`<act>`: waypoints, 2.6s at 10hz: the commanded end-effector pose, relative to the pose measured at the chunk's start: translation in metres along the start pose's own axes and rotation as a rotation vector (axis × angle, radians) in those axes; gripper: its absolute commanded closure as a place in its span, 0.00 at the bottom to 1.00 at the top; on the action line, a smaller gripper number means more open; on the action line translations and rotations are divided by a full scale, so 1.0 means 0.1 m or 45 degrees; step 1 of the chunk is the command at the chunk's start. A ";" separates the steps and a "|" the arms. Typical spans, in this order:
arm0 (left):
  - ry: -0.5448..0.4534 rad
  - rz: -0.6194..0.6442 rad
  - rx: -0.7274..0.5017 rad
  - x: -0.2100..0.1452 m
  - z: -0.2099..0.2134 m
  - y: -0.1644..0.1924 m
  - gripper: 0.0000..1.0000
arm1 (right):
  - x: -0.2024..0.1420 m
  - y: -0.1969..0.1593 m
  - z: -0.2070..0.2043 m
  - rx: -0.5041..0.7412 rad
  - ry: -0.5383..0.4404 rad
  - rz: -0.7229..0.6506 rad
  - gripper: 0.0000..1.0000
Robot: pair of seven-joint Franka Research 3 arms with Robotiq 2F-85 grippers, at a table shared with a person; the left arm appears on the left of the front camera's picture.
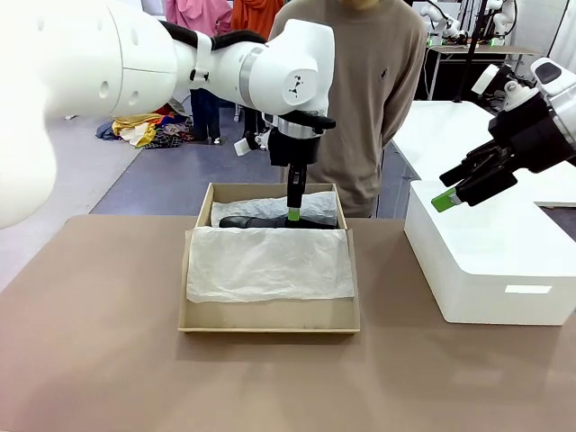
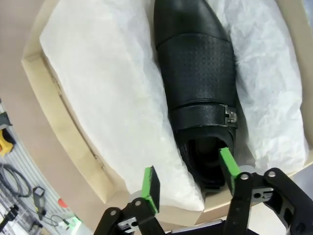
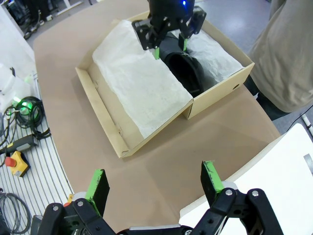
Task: Pack the shoes into the box.
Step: Place the other shoe of the Shoes into the Shoes Box, then close the Shoes Box.
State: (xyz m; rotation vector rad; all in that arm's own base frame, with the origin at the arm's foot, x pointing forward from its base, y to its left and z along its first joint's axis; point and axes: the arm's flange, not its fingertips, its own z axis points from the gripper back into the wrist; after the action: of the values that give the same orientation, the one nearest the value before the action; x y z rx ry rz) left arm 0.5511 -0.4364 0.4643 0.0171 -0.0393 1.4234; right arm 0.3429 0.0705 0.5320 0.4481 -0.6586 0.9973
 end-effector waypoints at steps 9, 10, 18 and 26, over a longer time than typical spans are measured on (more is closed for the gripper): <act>-0.011 0.041 -0.021 0.23 0.32 -0.04 0.00 | 0.00 -0.01 0.00 0.016 -0.021 0.007 0.00; -0.011 0.041 -0.021 0.23 0.32 -0.04 0.00 | 0.00 -0.01 0.00 0.016 -0.021 0.007 0.00; -0.080 -0.568 -0.023 0.48 0.56 0.23 0.00 | 0.00 -0.01 0.00 0.016 -0.021 0.007 0.00; 0.177 -1.771 0.006 1.55 0.96 0.48 0.00 | 0.00 -0.01 0.00 0.016 -0.021 0.007 0.00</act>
State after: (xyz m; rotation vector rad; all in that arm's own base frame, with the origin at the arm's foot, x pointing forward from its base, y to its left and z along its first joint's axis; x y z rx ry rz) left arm 0.5331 -0.2993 0.5725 -0.0175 0.0341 0.1452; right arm 0.3428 0.0705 0.5320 0.4479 -0.6585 0.9973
